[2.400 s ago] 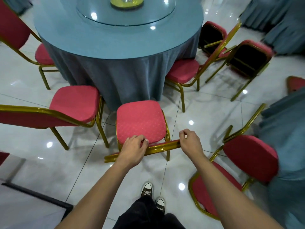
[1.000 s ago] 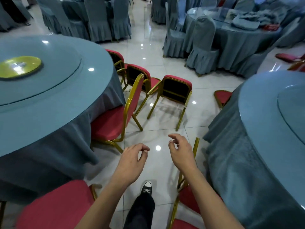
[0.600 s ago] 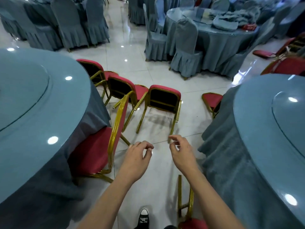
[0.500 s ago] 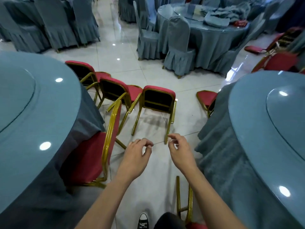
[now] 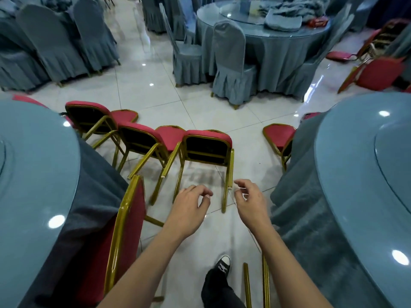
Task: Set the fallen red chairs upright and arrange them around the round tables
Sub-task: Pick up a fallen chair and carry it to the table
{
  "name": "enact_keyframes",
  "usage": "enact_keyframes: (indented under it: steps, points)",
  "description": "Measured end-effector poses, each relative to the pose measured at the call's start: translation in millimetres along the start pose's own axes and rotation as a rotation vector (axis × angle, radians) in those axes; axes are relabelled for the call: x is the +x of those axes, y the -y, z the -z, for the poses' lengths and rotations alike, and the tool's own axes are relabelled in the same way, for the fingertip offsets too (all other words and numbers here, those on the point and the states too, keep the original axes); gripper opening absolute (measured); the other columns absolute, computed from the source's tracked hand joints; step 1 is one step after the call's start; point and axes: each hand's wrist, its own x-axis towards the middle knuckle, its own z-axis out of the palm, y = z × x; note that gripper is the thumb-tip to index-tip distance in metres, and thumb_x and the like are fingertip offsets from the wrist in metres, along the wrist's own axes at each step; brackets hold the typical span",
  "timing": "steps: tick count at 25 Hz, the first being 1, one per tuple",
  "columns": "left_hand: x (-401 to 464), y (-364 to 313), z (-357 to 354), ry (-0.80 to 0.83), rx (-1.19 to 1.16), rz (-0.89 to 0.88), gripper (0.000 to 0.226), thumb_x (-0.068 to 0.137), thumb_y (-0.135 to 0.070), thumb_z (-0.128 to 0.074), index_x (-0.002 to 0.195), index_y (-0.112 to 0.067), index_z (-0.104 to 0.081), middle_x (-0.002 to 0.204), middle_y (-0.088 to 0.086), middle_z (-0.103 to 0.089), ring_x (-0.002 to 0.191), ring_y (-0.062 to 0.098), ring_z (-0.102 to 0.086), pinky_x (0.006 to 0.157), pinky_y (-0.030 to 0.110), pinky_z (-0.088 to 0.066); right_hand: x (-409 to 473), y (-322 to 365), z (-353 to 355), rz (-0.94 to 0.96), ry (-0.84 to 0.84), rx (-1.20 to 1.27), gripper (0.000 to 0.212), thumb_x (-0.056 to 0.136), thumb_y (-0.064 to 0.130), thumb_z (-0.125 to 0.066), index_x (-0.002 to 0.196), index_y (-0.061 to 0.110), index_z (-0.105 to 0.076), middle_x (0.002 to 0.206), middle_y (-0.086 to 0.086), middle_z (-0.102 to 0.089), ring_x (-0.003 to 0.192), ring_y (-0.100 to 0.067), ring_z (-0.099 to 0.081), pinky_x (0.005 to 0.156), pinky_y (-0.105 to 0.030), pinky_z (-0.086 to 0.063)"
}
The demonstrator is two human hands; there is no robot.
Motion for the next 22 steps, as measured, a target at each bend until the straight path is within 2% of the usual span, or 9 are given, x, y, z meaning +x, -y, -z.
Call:
enact_keyframes:
  steps: [4, 9, 14, 18, 22]
  points:
    - [94, -20, -8, 0.020, 0.062, -0.002, 0.023, 0.104, -0.032, -0.045, 0.118, -0.031, -0.063, 0.119, -0.014, -0.061, 0.116, 0.007, -0.050, 0.103, 0.030, -0.042, 89, -5, 14, -0.012, -0.021, 0.022, 0.022, 0.102, 0.027, -0.054, 0.120, 0.039, -0.057, 0.122, 0.013, -0.058, 0.106, -0.003, -0.058, 0.086, -0.019, -0.050]
    - [192, -47, -27, 0.051, 0.046, -0.053, 0.021, 0.103, -0.031, -0.045, 0.114, -0.031, -0.063, 0.115, -0.015, -0.062, 0.111, 0.007, -0.051, 0.100, 0.030, -0.042, 179, -13, 42, -0.055, -0.013, 0.063, 0.024, 0.102, 0.025, -0.053, 0.123, 0.034, -0.058, 0.122, 0.011, -0.058, 0.108, -0.005, -0.058, 0.095, -0.030, -0.052]
    - [289, -76, -56, 0.112, 0.026, -0.069, 0.022, 0.102, -0.029, -0.047, 0.116, -0.029, -0.064, 0.116, -0.010, -0.062, 0.111, 0.012, -0.050, 0.100, 0.035, -0.043, 268, -27, 81, -0.067, -0.077, 0.050, 0.025, 0.102, 0.023, -0.053, 0.125, 0.028, -0.060, 0.122, 0.008, -0.059, 0.108, -0.007, -0.058, 0.094, -0.029, -0.051]
    - [374, -95, -83, 0.120, -0.003, -0.088, 0.021, 0.102, -0.029, -0.048, 0.115, -0.027, -0.064, 0.114, -0.010, -0.061, 0.109, 0.014, -0.048, 0.097, 0.033, -0.041, 350, -44, 103, -0.080, -0.082, 0.024, 0.026, 0.101, 0.020, -0.053, 0.124, 0.026, -0.063, 0.120, 0.007, -0.061, 0.105, -0.006, -0.060, 0.086, -0.021, -0.044]
    - [475, -110, -102, 0.102, -0.043, -0.091, 0.020, 0.102, -0.026, -0.048, 0.113, -0.026, -0.065, 0.112, -0.010, -0.062, 0.109, 0.013, -0.048, 0.097, 0.032, -0.040, 451, -50, 119, -0.079, -0.046, 0.007, 0.027, 0.101, 0.020, -0.053, 0.125, 0.025, -0.063, 0.121, 0.007, -0.061, 0.106, -0.007, -0.059, 0.092, -0.028, -0.049]
